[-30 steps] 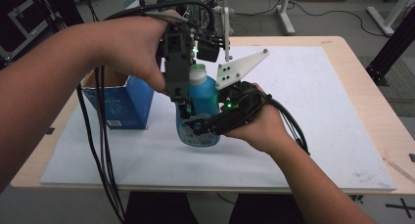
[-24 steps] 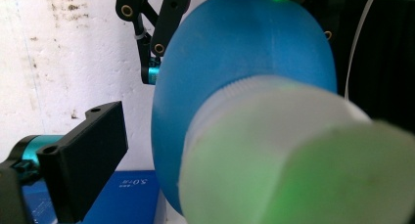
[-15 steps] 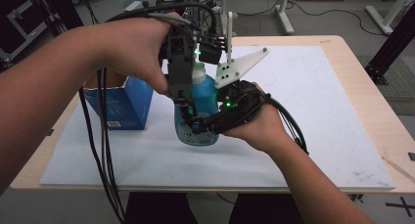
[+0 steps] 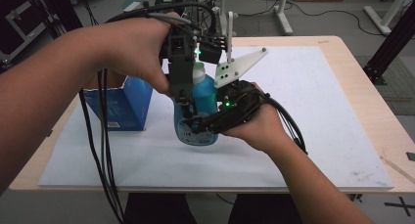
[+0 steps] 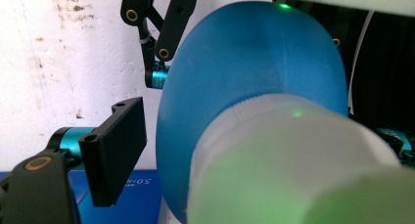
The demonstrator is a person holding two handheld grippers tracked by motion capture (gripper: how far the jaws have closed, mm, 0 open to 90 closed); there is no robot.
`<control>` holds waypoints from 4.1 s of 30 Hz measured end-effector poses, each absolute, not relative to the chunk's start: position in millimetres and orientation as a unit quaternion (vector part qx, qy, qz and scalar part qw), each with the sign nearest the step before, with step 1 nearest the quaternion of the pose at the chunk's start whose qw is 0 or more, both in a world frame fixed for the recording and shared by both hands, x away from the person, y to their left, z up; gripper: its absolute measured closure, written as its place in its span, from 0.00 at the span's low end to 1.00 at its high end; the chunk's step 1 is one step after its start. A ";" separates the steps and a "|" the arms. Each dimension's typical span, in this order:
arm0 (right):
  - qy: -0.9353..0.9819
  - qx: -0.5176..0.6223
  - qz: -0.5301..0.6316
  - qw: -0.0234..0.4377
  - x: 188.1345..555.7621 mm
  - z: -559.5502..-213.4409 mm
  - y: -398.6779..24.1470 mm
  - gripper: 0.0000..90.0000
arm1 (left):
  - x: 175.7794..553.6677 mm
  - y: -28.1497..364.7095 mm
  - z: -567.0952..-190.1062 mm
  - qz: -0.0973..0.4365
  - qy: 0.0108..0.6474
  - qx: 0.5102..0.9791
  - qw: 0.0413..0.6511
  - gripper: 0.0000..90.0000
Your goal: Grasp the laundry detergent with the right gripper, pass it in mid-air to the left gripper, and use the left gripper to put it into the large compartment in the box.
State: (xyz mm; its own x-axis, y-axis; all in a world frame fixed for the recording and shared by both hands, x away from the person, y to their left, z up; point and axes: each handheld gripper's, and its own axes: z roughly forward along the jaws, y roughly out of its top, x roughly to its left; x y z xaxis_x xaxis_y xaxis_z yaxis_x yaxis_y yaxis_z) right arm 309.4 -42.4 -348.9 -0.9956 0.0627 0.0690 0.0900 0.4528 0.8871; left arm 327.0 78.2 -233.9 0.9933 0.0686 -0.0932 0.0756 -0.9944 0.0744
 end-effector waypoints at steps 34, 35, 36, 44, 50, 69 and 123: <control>-0.851 -0.047 -0.522 0.020 311.3 -349.0 -42.9 0.52 | 329.0 73.9 -235.2 -0.052 0.031 0.997 0.039 0.38; -0.851 -0.048 -0.522 0.021 311.4 -349.1 -42.8 0.52 | 329.1 73.8 -235.2 -0.053 0.030 0.997 0.039 0.39; -0.851 -0.048 -0.523 0.021 311.4 -349.2 -42.7 0.52 | 329.2 73.7 -235.3 -0.054 0.030 0.997 0.039 0.40; -0.851 -0.044 -0.523 0.022 312.3 -349.7 -42.4 0.51 | 327.9 74.0 -235.5 -0.050 0.026 0.998 0.038 0.42; -0.848 -0.045 -0.527 0.032 313.0 -348.6 -43.3 0.50 | 326.5 73.8 -233.4 -0.049 0.023 0.998 0.043 0.43; -0.883 -0.067 -0.465 0.004 315.0 -331.7 -85.5 0.02 | 329.8 84.2 -222.0 -0.046 0.050 0.997 0.048 0.43; -0.966 -0.052 -0.247 -0.061 351.2 -253.7 -147.2 0.01 | 395.3 253.1 -125.1 0.028 0.620 0.782 0.060 0.42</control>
